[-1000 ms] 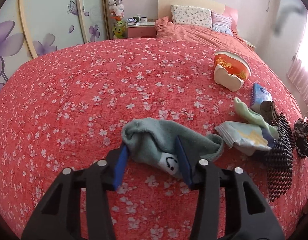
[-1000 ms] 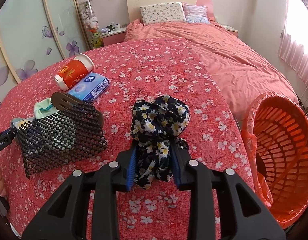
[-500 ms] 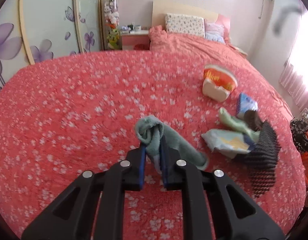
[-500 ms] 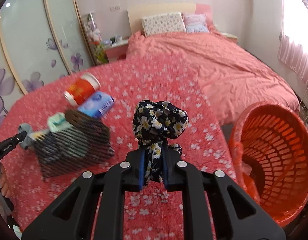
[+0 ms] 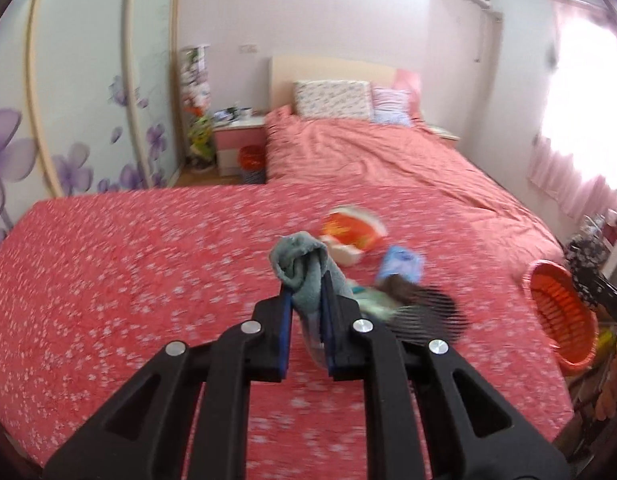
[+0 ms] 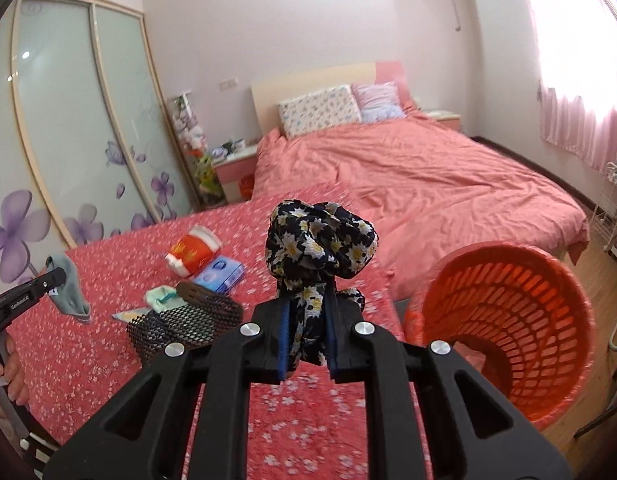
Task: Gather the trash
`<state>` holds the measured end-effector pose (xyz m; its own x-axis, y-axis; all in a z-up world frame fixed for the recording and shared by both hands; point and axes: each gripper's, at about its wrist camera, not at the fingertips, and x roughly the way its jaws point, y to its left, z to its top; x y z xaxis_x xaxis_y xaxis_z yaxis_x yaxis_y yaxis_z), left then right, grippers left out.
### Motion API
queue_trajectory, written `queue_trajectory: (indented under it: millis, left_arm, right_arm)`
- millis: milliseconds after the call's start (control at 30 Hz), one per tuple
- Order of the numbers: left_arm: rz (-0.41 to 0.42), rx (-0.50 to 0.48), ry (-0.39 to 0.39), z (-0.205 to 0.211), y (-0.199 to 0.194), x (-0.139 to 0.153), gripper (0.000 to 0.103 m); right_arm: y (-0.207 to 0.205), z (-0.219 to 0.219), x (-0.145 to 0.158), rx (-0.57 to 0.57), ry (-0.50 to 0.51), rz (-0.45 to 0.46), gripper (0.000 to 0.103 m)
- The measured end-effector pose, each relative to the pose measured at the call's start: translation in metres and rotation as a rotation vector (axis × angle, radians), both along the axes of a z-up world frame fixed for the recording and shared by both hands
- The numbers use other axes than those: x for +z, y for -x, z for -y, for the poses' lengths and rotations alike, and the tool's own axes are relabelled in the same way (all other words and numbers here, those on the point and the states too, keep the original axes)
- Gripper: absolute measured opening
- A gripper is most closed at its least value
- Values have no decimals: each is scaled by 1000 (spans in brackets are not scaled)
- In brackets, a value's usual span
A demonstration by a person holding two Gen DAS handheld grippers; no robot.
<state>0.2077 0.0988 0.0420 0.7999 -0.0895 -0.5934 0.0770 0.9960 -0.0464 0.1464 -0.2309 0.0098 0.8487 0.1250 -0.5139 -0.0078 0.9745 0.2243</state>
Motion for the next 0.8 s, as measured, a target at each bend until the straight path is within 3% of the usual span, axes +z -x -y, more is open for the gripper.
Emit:
queue_trajectory:
  millis: [433, 800]
  left_arm:
    - [41, -328, 52, 156, 13, 18, 14]
    - [-20, -552, 96, 295, 4, -5, 14]
  right_arm:
    - [27, 79, 0, -185, -20, 19, 14]
    - [21, 133, -21, -276, -76, 4, 14]
